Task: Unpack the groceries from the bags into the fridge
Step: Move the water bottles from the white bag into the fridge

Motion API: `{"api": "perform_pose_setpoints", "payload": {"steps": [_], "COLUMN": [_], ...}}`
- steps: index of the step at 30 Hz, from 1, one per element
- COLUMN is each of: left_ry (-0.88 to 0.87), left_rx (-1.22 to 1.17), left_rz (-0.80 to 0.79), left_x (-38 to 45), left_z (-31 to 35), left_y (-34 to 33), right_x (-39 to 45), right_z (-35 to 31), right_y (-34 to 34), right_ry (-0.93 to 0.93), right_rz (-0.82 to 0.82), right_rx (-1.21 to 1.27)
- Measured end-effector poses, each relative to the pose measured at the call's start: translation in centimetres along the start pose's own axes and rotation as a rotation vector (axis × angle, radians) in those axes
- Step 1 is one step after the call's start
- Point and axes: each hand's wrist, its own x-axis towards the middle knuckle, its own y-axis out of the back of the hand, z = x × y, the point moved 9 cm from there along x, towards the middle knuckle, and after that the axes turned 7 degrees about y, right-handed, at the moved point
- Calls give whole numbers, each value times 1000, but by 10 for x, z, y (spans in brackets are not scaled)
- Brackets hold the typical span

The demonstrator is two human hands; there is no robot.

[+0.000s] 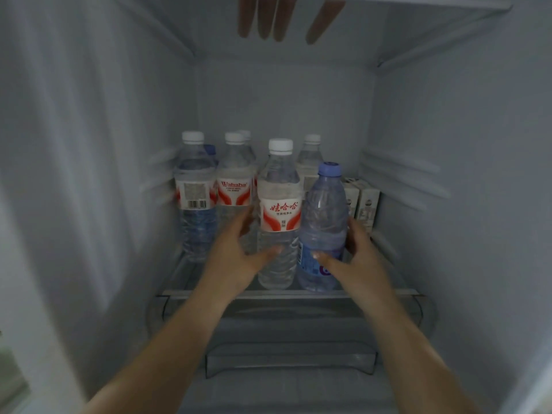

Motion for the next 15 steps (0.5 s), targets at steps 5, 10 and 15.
{"api": "perform_pose_setpoints", "payload": {"steps": [5, 10, 15], "left_ry": [-9, 14, -37], "left_rx": [48, -17, -1], "left_rz": [68, 85, 85], "left_x": [-17, -12, -4], "left_z": [-27, -32, -21], "left_y": [-7, -6, -7], "right_x": [-12, -10, 4], "right_z": [13, 16, 22], "right_y": [-6, -6, -12], "right_ry": [-85, -102, -113], "right_rz": [-92, -88, -105], "right_rx": [-150, -220, -224]}}
